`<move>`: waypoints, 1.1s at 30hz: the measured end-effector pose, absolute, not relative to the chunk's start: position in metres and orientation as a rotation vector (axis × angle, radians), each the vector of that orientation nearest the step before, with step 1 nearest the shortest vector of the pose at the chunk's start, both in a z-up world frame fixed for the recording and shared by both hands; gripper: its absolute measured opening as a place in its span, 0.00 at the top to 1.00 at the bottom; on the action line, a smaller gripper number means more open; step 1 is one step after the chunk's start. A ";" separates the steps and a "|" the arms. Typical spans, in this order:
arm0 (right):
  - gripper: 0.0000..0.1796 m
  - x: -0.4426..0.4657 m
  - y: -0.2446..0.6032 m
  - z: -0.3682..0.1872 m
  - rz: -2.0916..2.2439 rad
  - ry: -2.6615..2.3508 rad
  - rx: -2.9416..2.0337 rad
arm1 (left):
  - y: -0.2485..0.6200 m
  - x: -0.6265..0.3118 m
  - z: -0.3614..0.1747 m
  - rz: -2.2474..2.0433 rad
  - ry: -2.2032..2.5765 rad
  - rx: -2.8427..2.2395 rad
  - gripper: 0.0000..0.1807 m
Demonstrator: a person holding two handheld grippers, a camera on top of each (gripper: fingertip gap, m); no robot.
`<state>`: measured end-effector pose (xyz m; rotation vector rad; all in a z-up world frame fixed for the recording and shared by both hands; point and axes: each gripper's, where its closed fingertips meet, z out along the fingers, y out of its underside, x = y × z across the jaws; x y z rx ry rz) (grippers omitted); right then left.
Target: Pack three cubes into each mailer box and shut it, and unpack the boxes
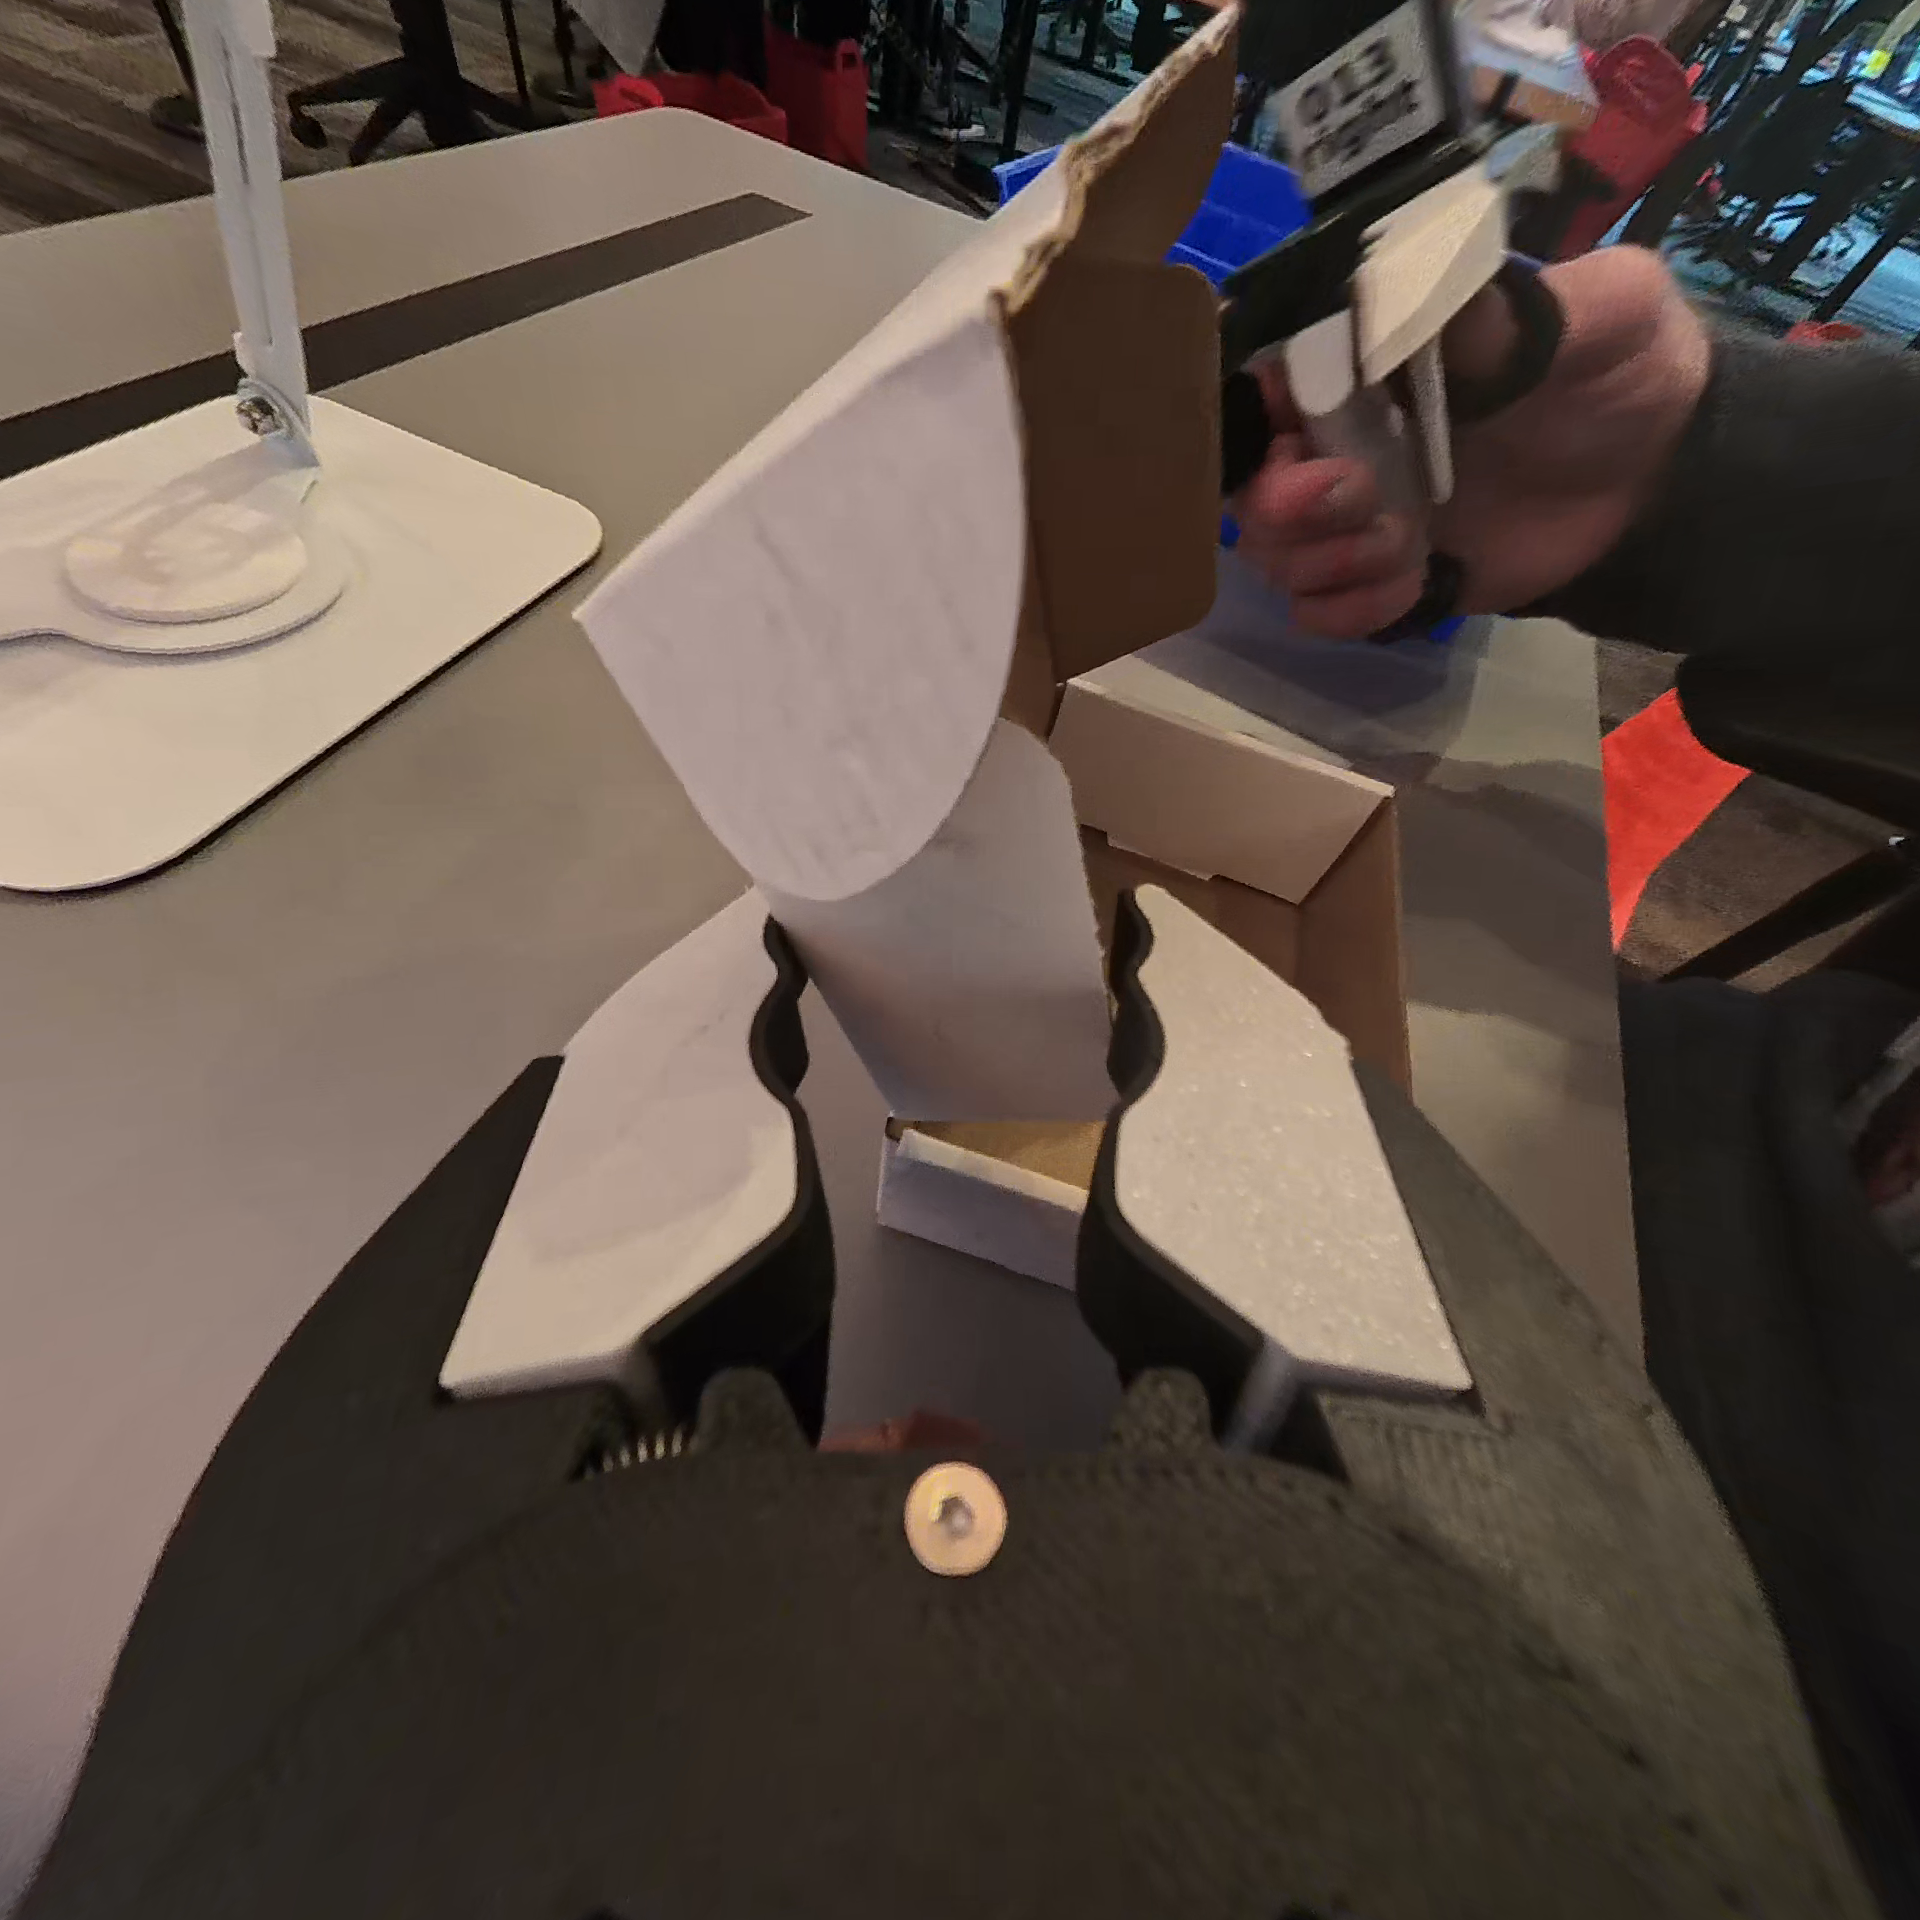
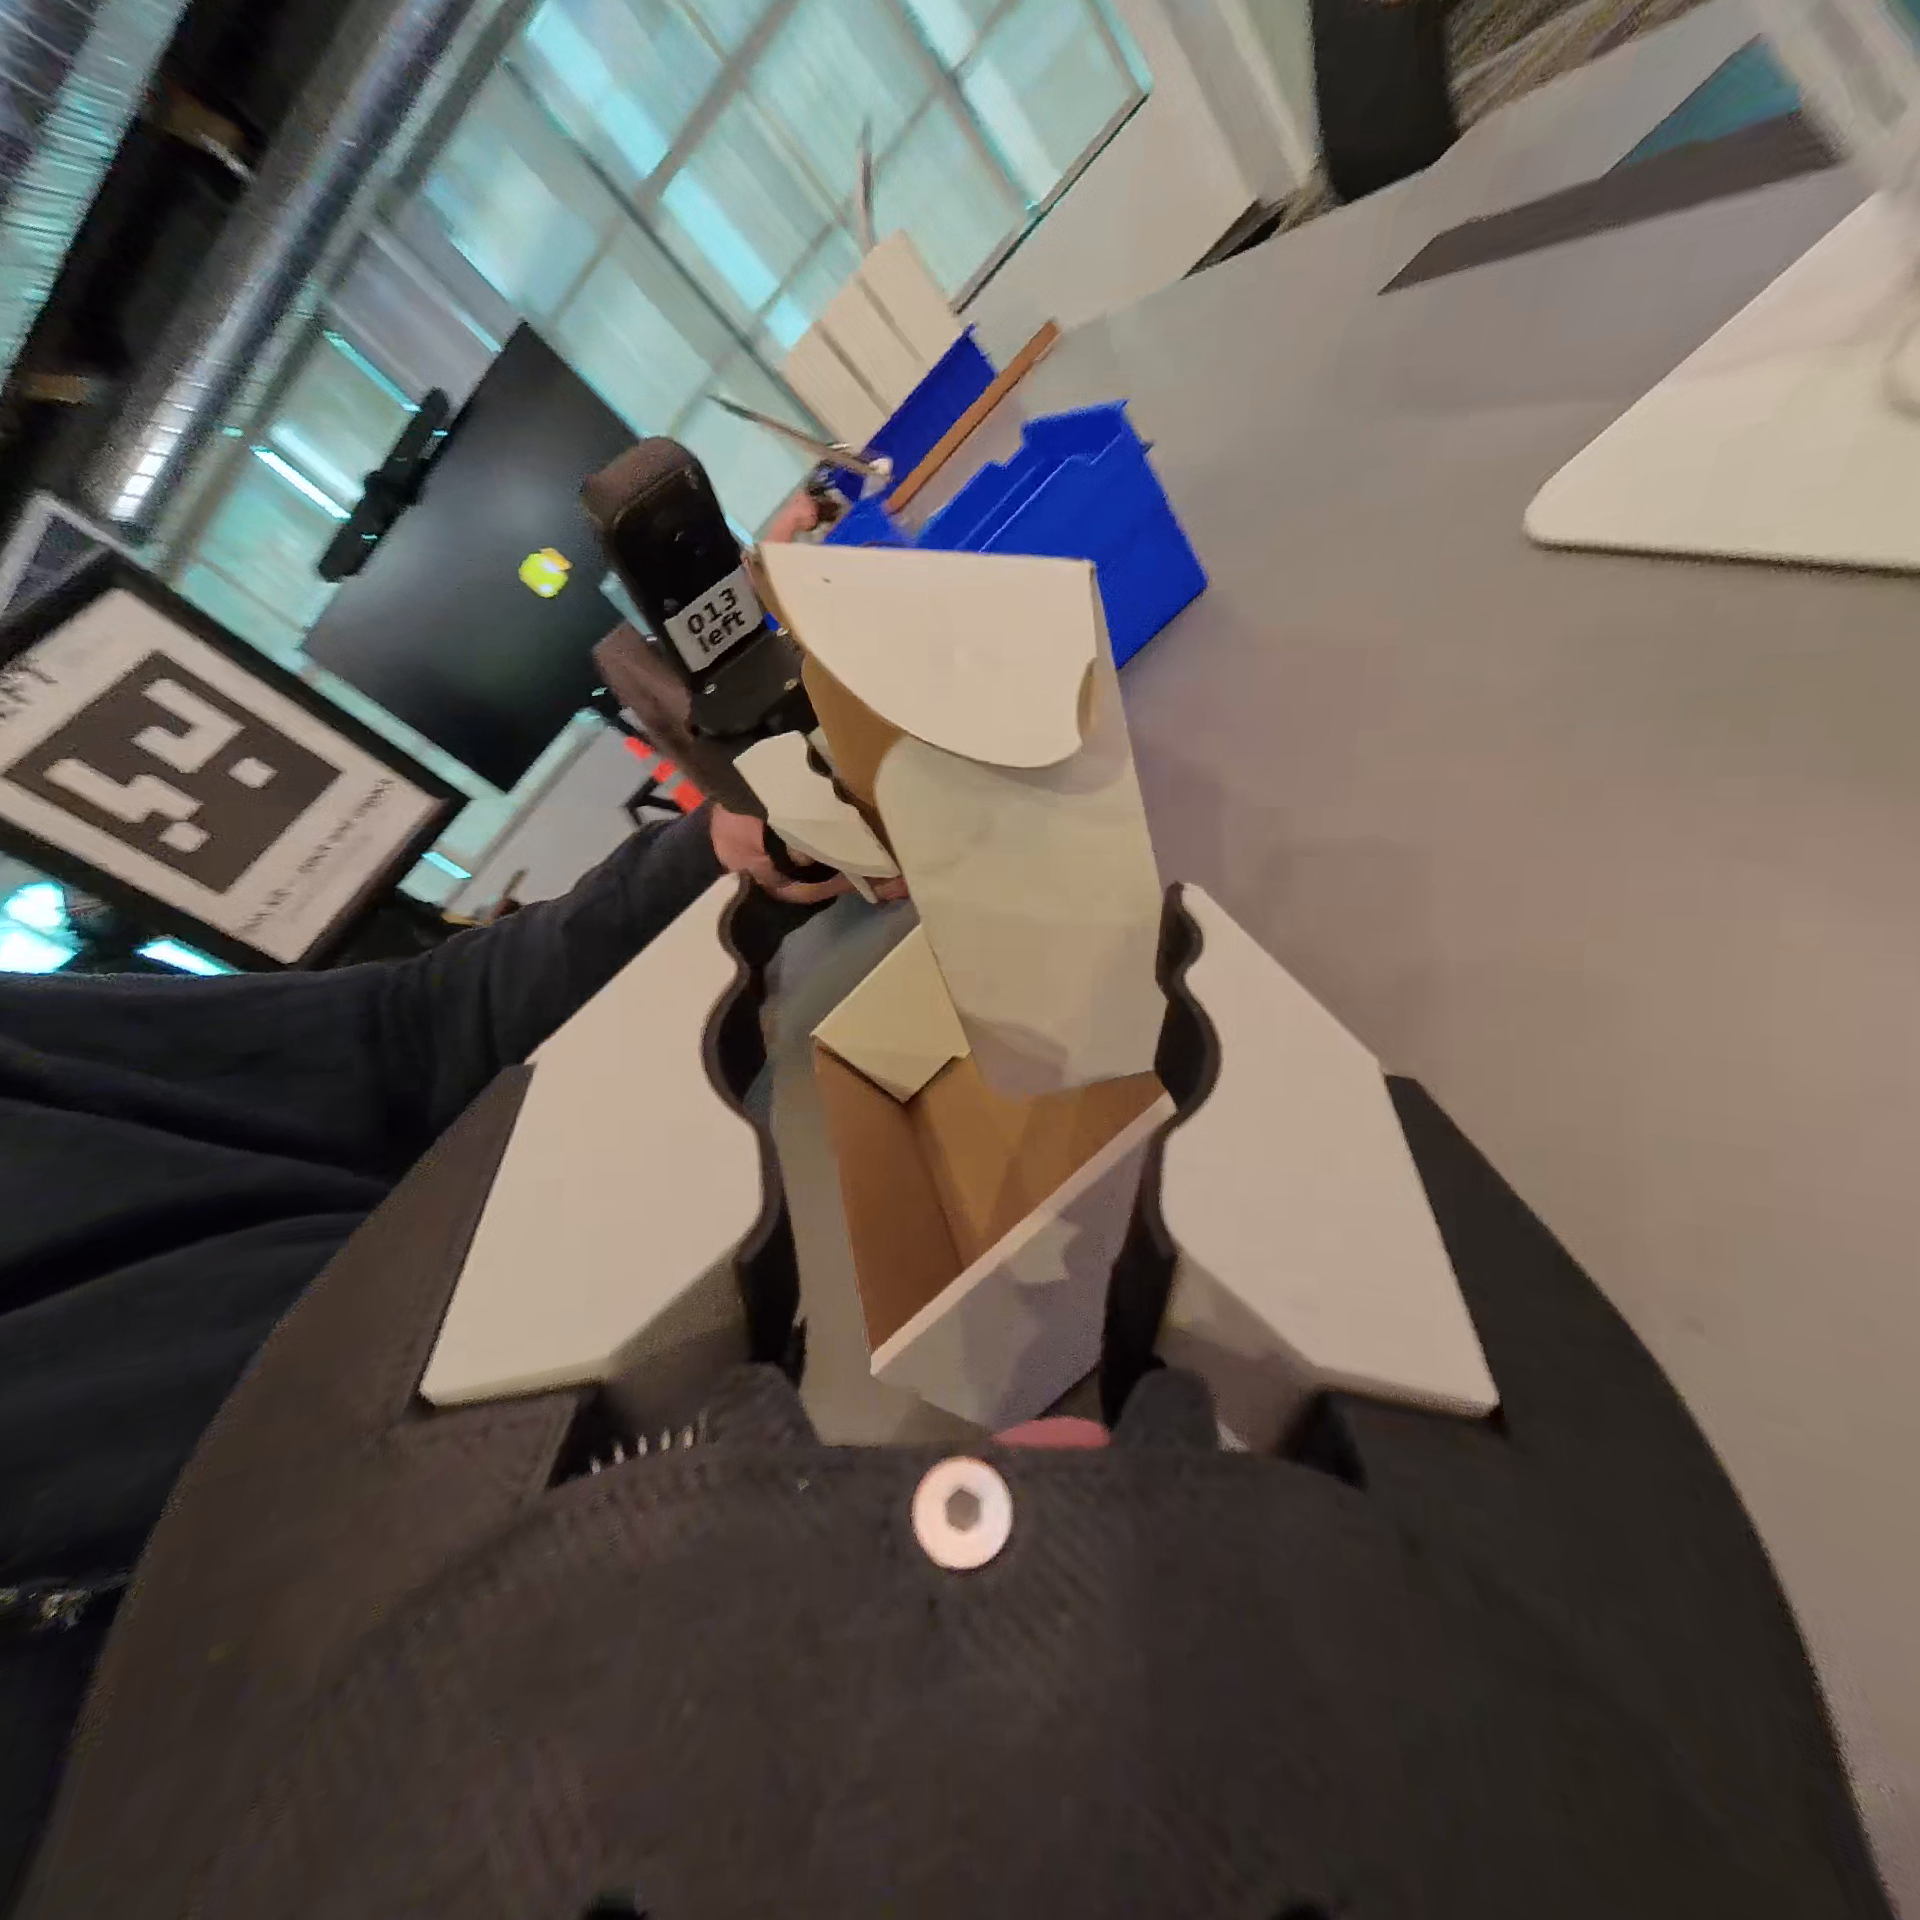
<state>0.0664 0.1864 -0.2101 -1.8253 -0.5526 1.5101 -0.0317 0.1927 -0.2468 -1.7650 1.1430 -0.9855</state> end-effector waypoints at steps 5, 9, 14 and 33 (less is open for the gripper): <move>0.68 0.057 0.187 -0.218 1.684 -0.623 -1.774 | 0.189 -0.032 -0.246 -1.028 1.162 -1.754 0.69; 0.70 0.052 0.185 -0.222 1.524 -0.745 -1.806 | 0.193 -0.032 -0.248 -1.009 1.142 -1.763 0.69; 0.70 0.049 0.180 -0.228 1.314 -0.865 -1.836 | 0.195 -0.032 -0.247 -0.943 1.140 -1.750 0.69; 0.70 0.059 0.135 -0.250 0.705 -1.268 -1.818 | 0.144 -0.024 -0.270 -0.623 1.414 -1.745 0.67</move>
